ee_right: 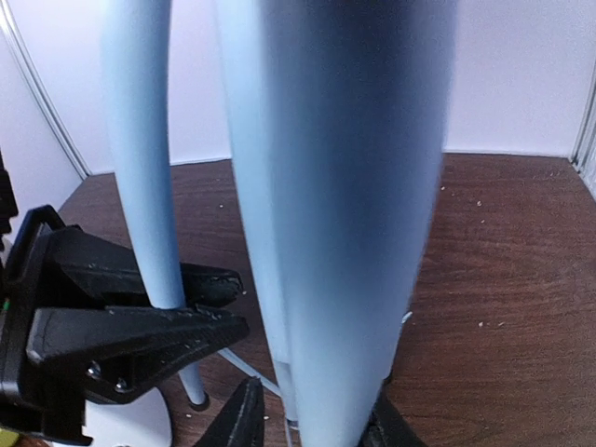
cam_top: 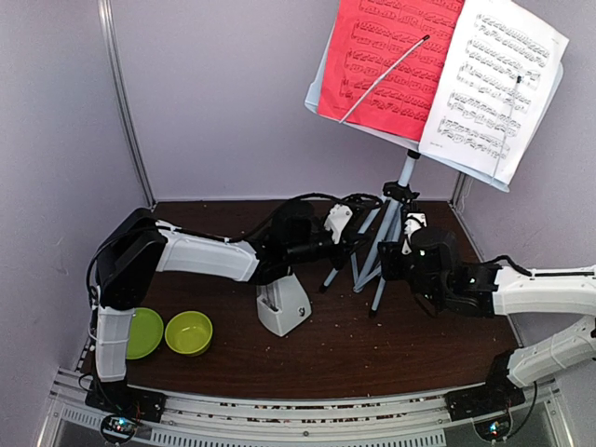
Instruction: Set up the instrument practice props
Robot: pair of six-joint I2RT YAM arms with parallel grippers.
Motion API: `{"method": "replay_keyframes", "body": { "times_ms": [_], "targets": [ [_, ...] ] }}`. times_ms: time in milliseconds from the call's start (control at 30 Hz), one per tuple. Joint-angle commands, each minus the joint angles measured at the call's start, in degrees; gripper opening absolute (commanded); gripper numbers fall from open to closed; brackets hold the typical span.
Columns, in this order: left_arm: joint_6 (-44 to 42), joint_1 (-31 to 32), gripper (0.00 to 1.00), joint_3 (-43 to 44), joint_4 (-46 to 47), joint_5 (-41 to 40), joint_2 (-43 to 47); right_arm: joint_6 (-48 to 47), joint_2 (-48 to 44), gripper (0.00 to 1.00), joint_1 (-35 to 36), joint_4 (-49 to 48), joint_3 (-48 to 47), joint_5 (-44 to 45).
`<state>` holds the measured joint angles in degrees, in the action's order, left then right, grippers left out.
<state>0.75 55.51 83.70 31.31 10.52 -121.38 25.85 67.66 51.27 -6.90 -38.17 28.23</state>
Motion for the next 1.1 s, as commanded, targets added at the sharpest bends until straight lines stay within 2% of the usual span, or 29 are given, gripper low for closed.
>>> {"method": "replay_keyframes", "body": {
  "times_ms": [0,267,400,467,567,667,833,1067],
  "targets": [
    [0.4,-1.3,0.0,0.3,-5.8,-2.3,1.9,-3.1,1.8,0.29,-0.8,-1.1,-2.7,-2.5],
    [-1.2,-1.3,0.0,1.2,-8.0,-3.2,2.7,-5.6,2.2,0.02,-0.9,0.2,-3.3,-4.0],
    [-1.7,-1.3,0.01,1.8,-9.4,-4.4,4.2,-6.2,2.1,0.0,-0.9,0.7,-3.1,-3.9],
    [-1.9,-1.3,0.14,1.9,-9.8,-5.6,5.4,-6.5,1.8,0.0,-0.9,0.4,-2.7,-3.8],
    [-2.6,-1.3,0.41,3.0,-12.0,-6.7,7.4,-6.7,1.7,0.0,-0.9,-0.2,-2.2,-3.8],
    [-3.1,-1.8,0.55,4.0,-14.3,-7.6,9.8,-6.8,2.2,0.0,-0.9,-0.8,-2.2,-3.8],
    [-3.0,-4.4,0.63,4.6,-20.2,-5.2,14.1,-6.6,4.2,0.0,-0.9,-2.2,-3.8,-3.8],
    [-5.9,-6.2,0.68,-2.3,-21.7,-3.3,22.4,-5.8,7.5,0.0,-0.9,-5.3,-6.0,-3.2]
  ]
}}
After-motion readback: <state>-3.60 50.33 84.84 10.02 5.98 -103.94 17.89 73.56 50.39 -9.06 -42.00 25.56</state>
